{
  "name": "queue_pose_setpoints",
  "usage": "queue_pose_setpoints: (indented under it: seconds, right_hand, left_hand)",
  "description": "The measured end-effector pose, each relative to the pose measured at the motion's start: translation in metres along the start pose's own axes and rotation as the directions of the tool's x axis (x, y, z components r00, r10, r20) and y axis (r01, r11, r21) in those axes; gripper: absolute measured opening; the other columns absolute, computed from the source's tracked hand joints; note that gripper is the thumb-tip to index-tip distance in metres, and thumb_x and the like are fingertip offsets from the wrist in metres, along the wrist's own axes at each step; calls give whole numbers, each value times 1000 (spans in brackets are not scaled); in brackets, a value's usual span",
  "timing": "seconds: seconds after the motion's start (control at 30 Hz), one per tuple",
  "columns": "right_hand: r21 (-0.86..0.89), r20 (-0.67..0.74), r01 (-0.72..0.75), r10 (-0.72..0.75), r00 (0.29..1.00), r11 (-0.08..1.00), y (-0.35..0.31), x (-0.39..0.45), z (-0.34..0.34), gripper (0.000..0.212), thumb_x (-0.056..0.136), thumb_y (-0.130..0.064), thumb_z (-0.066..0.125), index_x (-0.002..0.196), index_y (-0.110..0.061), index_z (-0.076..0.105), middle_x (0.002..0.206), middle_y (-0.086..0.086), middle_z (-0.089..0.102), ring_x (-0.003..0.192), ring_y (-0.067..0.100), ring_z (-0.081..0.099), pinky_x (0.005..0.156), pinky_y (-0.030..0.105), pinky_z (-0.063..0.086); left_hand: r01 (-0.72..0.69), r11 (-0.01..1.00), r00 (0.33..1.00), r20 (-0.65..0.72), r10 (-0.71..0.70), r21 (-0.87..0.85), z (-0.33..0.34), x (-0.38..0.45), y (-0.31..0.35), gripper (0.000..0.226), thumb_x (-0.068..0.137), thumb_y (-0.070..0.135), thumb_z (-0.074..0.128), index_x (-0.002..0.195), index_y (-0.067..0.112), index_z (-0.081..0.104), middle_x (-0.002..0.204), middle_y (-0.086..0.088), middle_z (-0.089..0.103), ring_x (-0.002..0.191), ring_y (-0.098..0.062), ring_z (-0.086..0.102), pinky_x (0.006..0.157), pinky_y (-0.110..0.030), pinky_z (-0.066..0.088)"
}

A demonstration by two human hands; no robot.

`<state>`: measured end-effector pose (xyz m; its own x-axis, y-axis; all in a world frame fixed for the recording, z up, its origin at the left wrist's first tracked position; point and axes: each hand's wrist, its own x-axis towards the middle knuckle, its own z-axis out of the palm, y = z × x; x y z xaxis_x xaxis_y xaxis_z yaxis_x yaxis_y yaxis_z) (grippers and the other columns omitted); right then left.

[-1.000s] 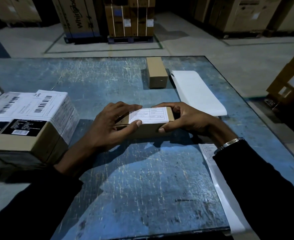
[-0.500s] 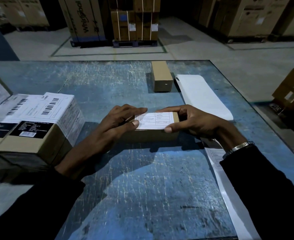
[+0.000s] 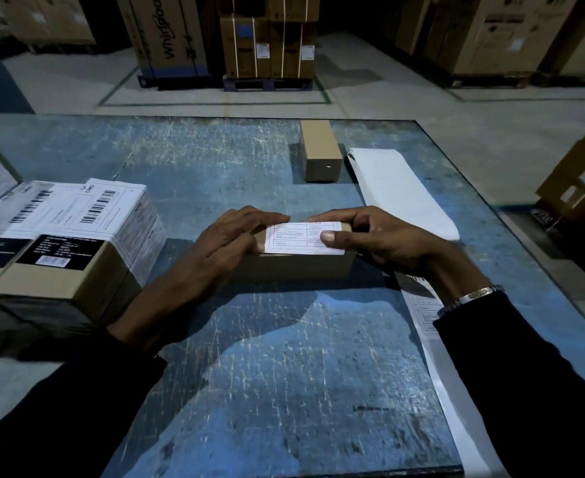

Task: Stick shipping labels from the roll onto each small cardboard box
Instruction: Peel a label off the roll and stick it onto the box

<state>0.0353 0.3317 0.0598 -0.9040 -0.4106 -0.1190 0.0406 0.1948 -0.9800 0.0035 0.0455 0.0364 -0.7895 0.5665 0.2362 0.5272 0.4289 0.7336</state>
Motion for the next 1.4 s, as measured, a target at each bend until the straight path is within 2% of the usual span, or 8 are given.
queue_pose_setpoints:
  seconds: [0.27, 0.37, 0.57, 0.7, 0.93, 1.07, 1.17, 1.4]
  right_hand:
    - [28, -242, -126, 129, 962, 992, 0, 9, 14, 47, 105, -52, 56, 111, -14, 83, 112, 7, 82, 114, 28, 75, 104, 36, 54]
    - [78, -183, -70, 83, 980, 994, 1, 9, 14, 34, 107, -33, 60, 121, -7, 78, 119, 9, 80, 119, 28, 73, 107, 35, 55]
    - [353, -74, -34, 64, 995, 935, 3, 4, -3, 37, 110, -4, 44, 142, 5, 61, 136, 25, 69, 127, 33, 69, 104, 33, 58]
    - [397, -162, -41, 114, 980, 917, 5, 8, -6, 42, 109, -31, 54, 136, -3, 70, 141, 38, 60, 132, 47, 58, 119, 48, 43]
    - [166, -145, -82, 106, 984, 983, -4, -2, -6, 55, 90, -46, 69, 137, -18, 68, 128, 8, 76, 120, 22, 72, 104, 37, 59]
    - [218, -173, -43, 82, 982, 975, -4, -2, -6, 47, 88, -14, 79, 134, -7, 70, 124, 12, 78, 107, 20, 76, 82, 28, 66]
    - [177, -228, -9, 50, 972, 984, -3, -2, -9, 39, 88, 3, 77, 126, -3, 74, 115, 16, 80, 103, 22, 78, 81, 26, 65]
    - [110, -185, -33, 54, 981, 993, 0, -2, -21, 30, 95, -3, 71, 124, -5, 76, 121, 14, 79, 117, 24, 74, 95, 33, 63]
  left_hand:
    - [-41, 996, 999, -10, 41, 75, 0, -7, 6, 59, 93, 53, 57, 149, 32, 60, 126, 27, 62, 121, -1, 53, 98, -29, 43]
    - [-123, 972, 991, -25, 130, 199, 0, -5, -2, 72, 88, 62, 70, 149, 26, 61, 130, 12, 65, 119, -11, 59, 95, -34, 51]
    - [-216, 940, 972, -37, 234, 265, 2, -1, -7, 67, 88, 53, 77, 144, 20, 63, 128, 6, 68, 115, -17, 63, 92, -41, 55]
    - [-271, 906, 946, -84, 313, 324, 7, -3, -3, 65, 87, 45, 78, 143, 14, 65, 128, -3, 70, 113, -21, 62, 89, -38, 53]
    - [-354, 726, 811, -194, 552, 589, 12, -5, 7, 51, 86, 12, 76, 136, 4, 68, 132, -13, 67, 120, -35, 53, 104, -41, 45]
    - [-272, 755, 869, -185, 459, 597, 14, -2, -6, 63, 77, 13, 84, 137, 9, 66, 144, -11, 61, 133, -41, 47, 113, -51, 41]
    - [-186, 824, 919, -202, 338, 535, 15, -3, -6, 82, 80, 51, 86, 148, 17, 57, 151, -5, 55, 141, -35, 41, 120, -47, 36]
    - [-89, 892, 951, -228, 208, 443, 15, 0, -10, 94, 76, 78, 72, 150, 22, 56, 146, -1, 56, 133, -23, 44, 108, -35, 40]
